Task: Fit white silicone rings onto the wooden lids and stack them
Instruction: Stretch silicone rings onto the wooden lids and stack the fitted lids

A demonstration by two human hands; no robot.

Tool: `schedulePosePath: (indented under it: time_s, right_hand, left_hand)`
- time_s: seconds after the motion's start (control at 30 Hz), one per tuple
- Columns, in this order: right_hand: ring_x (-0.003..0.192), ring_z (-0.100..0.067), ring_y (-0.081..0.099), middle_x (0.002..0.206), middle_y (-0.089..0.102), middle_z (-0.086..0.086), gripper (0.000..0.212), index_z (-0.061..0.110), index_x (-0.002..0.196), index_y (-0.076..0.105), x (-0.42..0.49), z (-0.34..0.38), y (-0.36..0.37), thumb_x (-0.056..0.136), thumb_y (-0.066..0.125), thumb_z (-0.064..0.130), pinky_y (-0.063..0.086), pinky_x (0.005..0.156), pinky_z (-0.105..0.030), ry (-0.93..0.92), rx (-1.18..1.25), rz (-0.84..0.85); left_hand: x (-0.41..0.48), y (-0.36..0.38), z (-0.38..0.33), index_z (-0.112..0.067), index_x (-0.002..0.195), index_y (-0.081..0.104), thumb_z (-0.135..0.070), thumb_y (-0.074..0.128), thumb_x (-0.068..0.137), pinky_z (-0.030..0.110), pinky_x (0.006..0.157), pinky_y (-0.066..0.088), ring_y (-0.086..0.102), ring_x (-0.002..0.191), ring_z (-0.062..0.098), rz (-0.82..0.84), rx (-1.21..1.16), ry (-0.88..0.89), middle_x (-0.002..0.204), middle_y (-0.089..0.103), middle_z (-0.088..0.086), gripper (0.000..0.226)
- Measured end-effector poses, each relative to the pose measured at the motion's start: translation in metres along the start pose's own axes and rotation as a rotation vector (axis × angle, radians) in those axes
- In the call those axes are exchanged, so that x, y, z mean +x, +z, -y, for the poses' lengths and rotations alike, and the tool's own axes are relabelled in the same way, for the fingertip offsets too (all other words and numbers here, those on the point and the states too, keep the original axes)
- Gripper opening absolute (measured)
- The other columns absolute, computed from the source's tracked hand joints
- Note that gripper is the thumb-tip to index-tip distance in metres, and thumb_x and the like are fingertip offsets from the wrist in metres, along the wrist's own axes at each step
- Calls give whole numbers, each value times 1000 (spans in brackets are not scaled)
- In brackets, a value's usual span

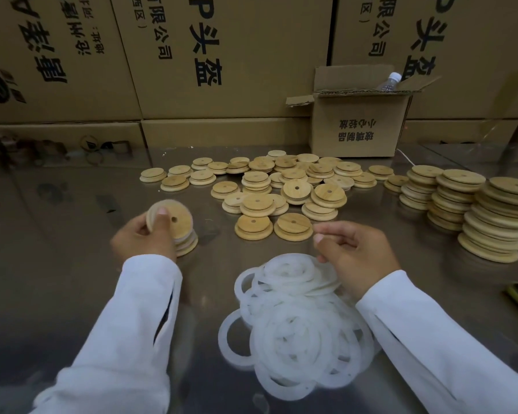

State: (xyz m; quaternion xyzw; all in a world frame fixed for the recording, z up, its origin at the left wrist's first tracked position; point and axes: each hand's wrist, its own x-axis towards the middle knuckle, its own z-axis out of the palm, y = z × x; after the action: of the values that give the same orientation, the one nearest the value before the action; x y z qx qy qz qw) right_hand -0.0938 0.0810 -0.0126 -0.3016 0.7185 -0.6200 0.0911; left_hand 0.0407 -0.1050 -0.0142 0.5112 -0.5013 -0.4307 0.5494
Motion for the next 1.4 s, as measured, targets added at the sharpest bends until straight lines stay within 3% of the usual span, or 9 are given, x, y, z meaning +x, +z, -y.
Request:
schedulePosePath:
  time_s: [0.2,0.47,0.63,0.77,0.9,1.0,1.23,1.33,1.4]
  right_hand:
    - [66,-14,62,66,65,6,18,28,80,66,4,-5,-2,83,64,10,43,62,-17,14,-8,-9]
    - [55,-9,58,68,62,0,14,20,87,67,24,-17,-5,85,60,8,43,52,-12,114,-49,-30]
    - [71,-16,60,73,63,-2,12,21,90,68,59,-17,-5,84,61,13,41,61,-21,139,-131,-26]
    - [83,-13,58,86,63,4,17,23,97,67,78,-21,7,80,66,19,42,75,-23,118,-298,52]
    - [102,-10,53,107,59,7,43,25,114,60,81,-25,21,73,75,26,39,84,-22,-6,-414,161]
    - [115,-16,52,125,57,3,65,23,126,52,82,-27,27,67,79,29,41,94,-26,-14,-532,228]
    - [106,-14,50,117,57,7,58,30,116,55,70,-13,12,64,82,31,40,82,-24,-95,-588,78]
    - [108,-8,48,111,56,15,58,36,113,54,47,5,8,63,82,25,37,83,-17,-279,-404,71]
    - [109,-4,47,111,56,19,58,42,110,51,28,15,8,63,81,25,36,85,-13,-373,-353,148]
  left_hand:
    - [15,-3,10,-22,103,68,-43,57,84,52,98,40,52,110,36,8,256,-88,108,65,9,30]
    - [7,-1,-7,-19,122,55,-27,56,88,46,109,26,36,127,37,-67,381,-135,139,34,16,35]
    - [-11,14,-12,-15,111,57,-11,55,88,32,94,40,53,105,25,47,132,107,122,51,9,23]
    - [-47,27,-15,-22,83,60,-3,55,85,11,66,46,59,73,11,515,-17,225,75,64,-1,20]
    - [-67,33,-6,-22,79,63,-4,56,86,16,63,48,60,60,8,936,-23,160,64,64,-2,20]
    - [-66,35,-1,-21,78,63,-4,55,88,15,61,48,59,57,6,940,-2,158,60,62,-4,21]
    - [-60,35,-5,-21,79,63,-9,55,88,24,65,46,59,57,4,808,-71,56,71,64,-1,17]
    - [-60,34,-8,-24,84,62,-29,63,82,31,76,48,63,71,10,805,-125,21,86,66,2,5]
    - [-61,32,-9,-24,87,65,-50,66,64,36,82,49,66,81,19,864,-192,-49,90,68,5,35]
